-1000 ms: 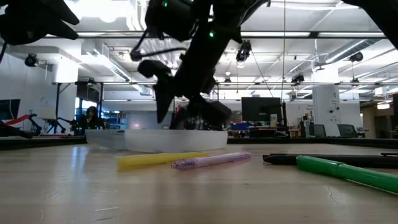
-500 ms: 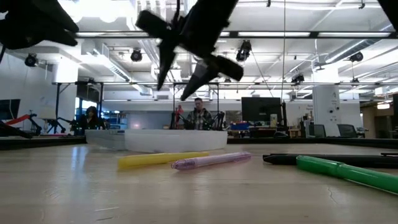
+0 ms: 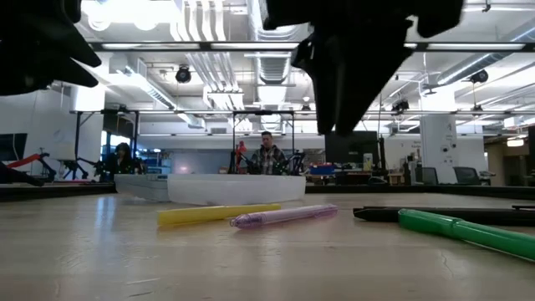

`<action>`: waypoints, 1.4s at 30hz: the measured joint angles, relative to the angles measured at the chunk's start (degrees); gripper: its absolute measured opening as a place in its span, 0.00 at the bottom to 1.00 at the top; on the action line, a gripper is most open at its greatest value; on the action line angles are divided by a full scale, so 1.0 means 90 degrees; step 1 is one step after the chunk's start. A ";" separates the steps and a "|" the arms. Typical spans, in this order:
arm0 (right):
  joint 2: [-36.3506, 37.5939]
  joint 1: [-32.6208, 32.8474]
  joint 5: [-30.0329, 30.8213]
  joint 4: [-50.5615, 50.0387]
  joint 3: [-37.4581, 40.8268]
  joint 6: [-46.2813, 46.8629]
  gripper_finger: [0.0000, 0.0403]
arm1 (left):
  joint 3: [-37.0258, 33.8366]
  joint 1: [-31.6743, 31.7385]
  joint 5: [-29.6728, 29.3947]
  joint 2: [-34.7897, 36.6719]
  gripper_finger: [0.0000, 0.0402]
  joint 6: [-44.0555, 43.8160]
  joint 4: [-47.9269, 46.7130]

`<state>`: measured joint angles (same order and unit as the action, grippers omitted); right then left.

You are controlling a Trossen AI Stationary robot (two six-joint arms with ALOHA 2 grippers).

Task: Pick & place school supplies into a supply box
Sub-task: Put the purple pen into the black supply box

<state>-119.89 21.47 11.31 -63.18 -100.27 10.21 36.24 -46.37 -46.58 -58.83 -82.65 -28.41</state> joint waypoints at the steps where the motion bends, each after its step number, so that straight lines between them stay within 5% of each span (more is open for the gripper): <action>1: -0.0041 -0.0002 -0.0147 0.0082 0.0005 -0.0269 0.48 | -0.0029 0.0000 0.0003 0.0000 0.29 -0.0002 0.0055; 9: -0.0567 -0.0097 -0.0284 0.0638 0.0024 -0.1811 0.48 | -0.0067 0.0000 0.0002 0.0000 0.29 -0.0243 0.0279; 18: -0.0942 -0.0394 -0.0342 0.0844 0.0024 -0.1872 0.45 | -0.0067 0.0000 0.0000 -0.0002 0.29 -0.0253 0.0550; 30: -0.1259 -0.0595 -0.1020 0.0925 -0.0010 -0.1701 0.15 | -0.0067 0.0000 0.0000 -0.0002 0.29 -0.0257 0.0618; 33: -0.1227 -0.0590 -0.1046 0.0925 -0.0001 -0.1515 0.06 | -0.0067 0.0000 0.0000 -0.0002 0.29 -0.0260 0.0618; 42: -0.0473 -0.0662 -0.1053 0.1294 0.0043 0.0441 0.04 | -0.0067 0.0000 -0.0003 -0.0005 0.29 -0.0260 0.0614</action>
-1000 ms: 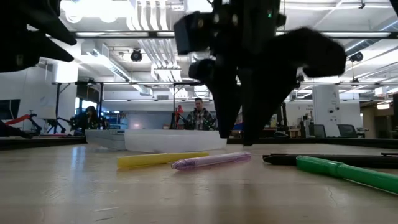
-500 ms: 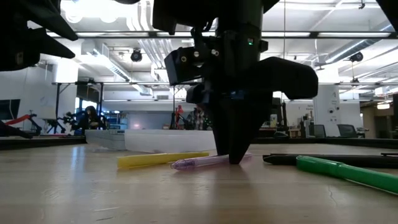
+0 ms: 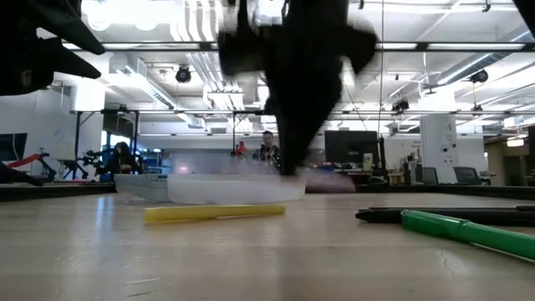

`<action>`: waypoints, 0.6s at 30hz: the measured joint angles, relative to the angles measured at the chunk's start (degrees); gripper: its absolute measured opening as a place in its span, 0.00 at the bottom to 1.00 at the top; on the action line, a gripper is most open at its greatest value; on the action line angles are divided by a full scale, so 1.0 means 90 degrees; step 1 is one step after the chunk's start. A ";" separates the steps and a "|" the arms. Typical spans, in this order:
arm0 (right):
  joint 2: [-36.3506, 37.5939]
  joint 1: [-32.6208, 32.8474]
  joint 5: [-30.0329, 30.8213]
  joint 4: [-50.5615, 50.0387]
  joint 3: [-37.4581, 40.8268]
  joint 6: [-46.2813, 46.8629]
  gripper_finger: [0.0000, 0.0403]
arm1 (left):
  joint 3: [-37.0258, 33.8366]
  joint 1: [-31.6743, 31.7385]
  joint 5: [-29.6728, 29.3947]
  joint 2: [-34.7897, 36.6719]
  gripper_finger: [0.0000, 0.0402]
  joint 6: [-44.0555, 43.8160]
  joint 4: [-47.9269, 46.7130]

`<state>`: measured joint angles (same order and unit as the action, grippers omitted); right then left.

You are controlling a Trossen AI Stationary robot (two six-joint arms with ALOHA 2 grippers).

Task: Pick & place school supplies into a supply box
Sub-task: Put the purple pen into the black supply box

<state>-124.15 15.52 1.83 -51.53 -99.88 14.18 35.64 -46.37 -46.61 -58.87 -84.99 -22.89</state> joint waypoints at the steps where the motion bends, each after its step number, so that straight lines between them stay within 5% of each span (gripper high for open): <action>1: 0.0175 -0.0046 0.0096 0.0014 -0.0014 0.0337 0.04 | -0.0002 0.0000 -0.0002 0.0000 0.29 0.0002 0.0000; 9: 0.0714 -0.1100 0.0974 0.0499 -0.0014 0.3616 0.04 | -0.0005 0.0000 -0.0017 0.0000 0.29 0.0039 -0.0017; 18: 0.0116 -0.1929 0.1113 0.1782 -0.0013 0.6316 0.03 | -0.0005 0.0000 -0.0015 0.0000 0.29 0.0044 -0.0008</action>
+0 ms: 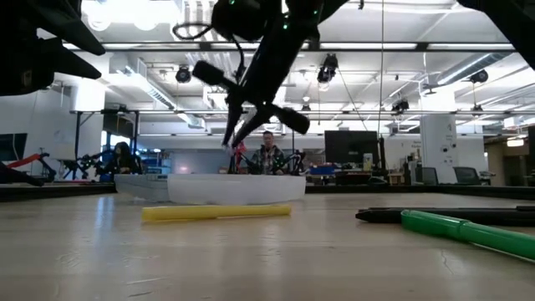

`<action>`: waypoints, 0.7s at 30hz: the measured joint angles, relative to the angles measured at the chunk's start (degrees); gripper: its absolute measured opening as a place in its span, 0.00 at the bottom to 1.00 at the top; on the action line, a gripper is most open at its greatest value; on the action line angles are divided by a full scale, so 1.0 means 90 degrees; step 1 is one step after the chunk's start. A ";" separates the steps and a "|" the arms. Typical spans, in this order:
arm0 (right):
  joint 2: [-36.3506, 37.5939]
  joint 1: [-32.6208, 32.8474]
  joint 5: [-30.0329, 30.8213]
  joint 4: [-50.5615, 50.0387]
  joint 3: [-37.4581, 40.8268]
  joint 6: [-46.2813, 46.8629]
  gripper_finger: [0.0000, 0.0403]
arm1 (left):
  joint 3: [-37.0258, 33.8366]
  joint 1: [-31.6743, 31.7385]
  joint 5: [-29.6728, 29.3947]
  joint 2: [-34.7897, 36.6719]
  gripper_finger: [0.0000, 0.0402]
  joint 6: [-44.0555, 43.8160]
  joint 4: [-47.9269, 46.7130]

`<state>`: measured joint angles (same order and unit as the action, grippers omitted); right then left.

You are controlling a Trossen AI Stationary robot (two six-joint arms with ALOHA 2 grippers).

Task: Pick & place school supplies into a supply box
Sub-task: Put the purple pen into the black supply box, then adjust the purple scissors in the black supply box

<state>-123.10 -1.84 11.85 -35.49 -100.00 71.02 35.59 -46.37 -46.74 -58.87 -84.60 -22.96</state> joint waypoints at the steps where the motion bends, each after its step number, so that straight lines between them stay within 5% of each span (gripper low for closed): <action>1: -0.0077 0.0043 0.0100 -0.0028 0.0001 0.0287 0.04 | 0.0000 0.0000 0.0000 0.0000 0.29 0.0000 0.0004; 8: -0.0197 0.0344 0.1330 -0.0558 0.0009 0.2327 0.16 | -0.0002 -0.0027 0.0019 0.0000 0.29 0.0000 0.0012; 12: -0.0197 0.0292 0.1200 -0.0471 0.0008 0.1366 0.26 | -0.0002 -0.0027 0.0019 0.0000 0.29 0.0002 -0.0001; 21: -0.0039 0.0288 0.0837 -0.1249 0.0004 0.1075 0.44 | -0.0002 -0.0027 0.0018 0.0000 0.29 0.0005 -0.0087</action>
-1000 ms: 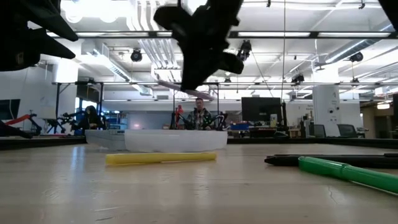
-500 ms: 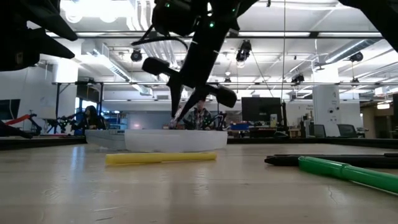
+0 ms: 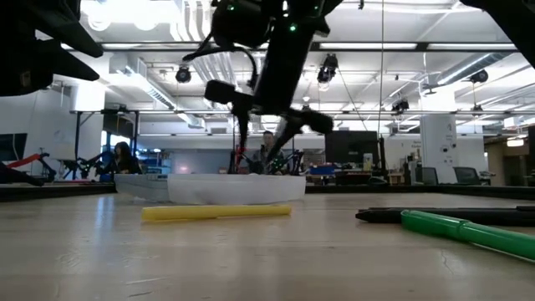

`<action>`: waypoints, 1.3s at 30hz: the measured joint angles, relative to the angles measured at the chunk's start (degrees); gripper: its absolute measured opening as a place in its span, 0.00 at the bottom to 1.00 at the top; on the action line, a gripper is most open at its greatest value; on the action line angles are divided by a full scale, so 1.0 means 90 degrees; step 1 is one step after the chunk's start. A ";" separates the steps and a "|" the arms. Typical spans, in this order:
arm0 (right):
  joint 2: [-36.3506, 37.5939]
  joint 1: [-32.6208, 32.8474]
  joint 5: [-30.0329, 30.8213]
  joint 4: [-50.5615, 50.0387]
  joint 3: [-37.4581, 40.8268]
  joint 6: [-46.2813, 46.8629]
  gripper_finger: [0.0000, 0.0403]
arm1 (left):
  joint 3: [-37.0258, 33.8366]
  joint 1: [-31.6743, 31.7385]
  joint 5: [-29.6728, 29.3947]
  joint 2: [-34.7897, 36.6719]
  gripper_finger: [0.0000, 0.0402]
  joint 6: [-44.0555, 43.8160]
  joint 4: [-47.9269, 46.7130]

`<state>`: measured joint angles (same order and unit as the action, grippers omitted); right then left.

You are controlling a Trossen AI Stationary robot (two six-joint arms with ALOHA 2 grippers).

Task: Pick & place school supplies into a supply box
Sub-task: Adjust the purple scissors in the black supply box, then put the yellow pen into the black supply box

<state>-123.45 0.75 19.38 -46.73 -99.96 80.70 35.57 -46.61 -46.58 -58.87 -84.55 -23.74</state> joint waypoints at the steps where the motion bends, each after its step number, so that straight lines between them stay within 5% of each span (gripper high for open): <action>1: 0.0025 -0.0020 0.0027 -0.0238 0.0000 -0.0002 0.45 | 0.0000 0.0000 0.0002 0.0000 0.29 -0.0001 0.0003; 15: -0.0117 -0.0950 -0.0431 0.0420 0.0000 -0.0469 0.42 | 0.0000 0.0000 -0.0001 0.0000 0.29 -0.0002 -0.0003; 30: -0.0642 -0.0840 -0.0636 0.1042 -0.0002 -0.0114 0.32 | 0.0000 0.0002 -0.0020 -0.0132 0.29 -0.0019 0.0039; 39: -0.0644 -0.0862 -0.0588 0.1315 -0.0217 -0.0763 0.21 | 0.0000 0.0000 0.0013 -0.0464 0.29 -0.0189 0.0191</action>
<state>-129.25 -7.01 14.09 -34.90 -101.92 73.84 35.57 -46.61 -46.46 -63.05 -86.26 -22.02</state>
